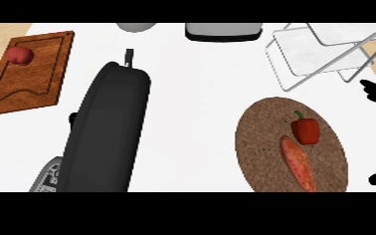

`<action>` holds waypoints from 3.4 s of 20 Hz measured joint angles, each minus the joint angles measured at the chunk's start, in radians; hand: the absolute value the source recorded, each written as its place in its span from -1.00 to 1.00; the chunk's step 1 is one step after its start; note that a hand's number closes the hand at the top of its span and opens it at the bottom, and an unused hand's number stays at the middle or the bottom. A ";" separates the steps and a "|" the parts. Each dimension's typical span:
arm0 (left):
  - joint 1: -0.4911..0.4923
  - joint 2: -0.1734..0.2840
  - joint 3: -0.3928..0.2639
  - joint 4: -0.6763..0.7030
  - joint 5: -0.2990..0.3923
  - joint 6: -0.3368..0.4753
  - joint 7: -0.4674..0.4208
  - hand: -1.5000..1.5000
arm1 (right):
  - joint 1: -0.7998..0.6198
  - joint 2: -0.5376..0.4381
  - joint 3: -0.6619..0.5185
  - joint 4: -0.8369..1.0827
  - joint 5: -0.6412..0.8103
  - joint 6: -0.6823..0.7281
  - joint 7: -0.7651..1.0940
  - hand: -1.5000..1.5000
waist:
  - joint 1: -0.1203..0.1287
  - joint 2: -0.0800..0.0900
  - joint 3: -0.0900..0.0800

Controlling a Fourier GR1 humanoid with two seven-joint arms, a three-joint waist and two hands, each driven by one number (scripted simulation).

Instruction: Pick the sweet potato from the placemat and place it in the tiered shelf

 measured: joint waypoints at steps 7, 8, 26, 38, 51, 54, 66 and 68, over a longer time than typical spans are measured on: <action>-0.005 -0.008 0.012 0.001 -0.010 -0.004 0.013 0.00 | 0.029 -0.102 0.024 -0.229 0.057 0.061 0.226 -1.00 | -0.002 0.000 0.000; -0.009 -0.005 0.019 -0.001 -0.006 -0.011 0.019 0.00 | 0.034 -0.102 0.022 -0.268 0.057 0.065 0.265 -1.00 | -0.002 0.001 0.000; 0.029 -0.072 0.057 -0.018 -0.079 -0.059 0.015 0.00 | 0.087 0.191 -0.011 -0.499 0.285 0.159 0.484 -1.00 | 0.006 0.003 0.001; 0.034 -0.118 0.086 0.004 -0.125 -0.086 -0.006 0.00 | 0.064 0.360 0.014 -0.483 0.453 0.250 0.507 -1.00 | 0.007 0.004 0.001; 0.016 -0.136 0.133 -0.002 -0.146 -0.120 0.013 0.00 | 0.053 0.480 0.047 -0.417 0.655 0.293 0.449 -1.00 | 0.008 0.004 0.001; 0.030 -0.147 0.123 -0.030 -0.161 -0.117 0.027 0.00 | 0.066 0.504 0.064 -0.416 0.703 0.291 0.439 -1.00 | 0.008 0.004 0.001; 0.027 -0.136 0.167 -0.018 -0.153 -0.170 0.012 0.00 | 0.070 0.564 0.096 -0.291 0.868 0.236 0.326 -1.00 | 0.008 0.004 0.001; 0.013 -0.140 0.173 -0.019 -0.160 -0.165 0.022 0.00 | 0.083 0.569 0.091 -0.287 0.879 0.235 0.309 -1.00 | 0.007 0.004 0.001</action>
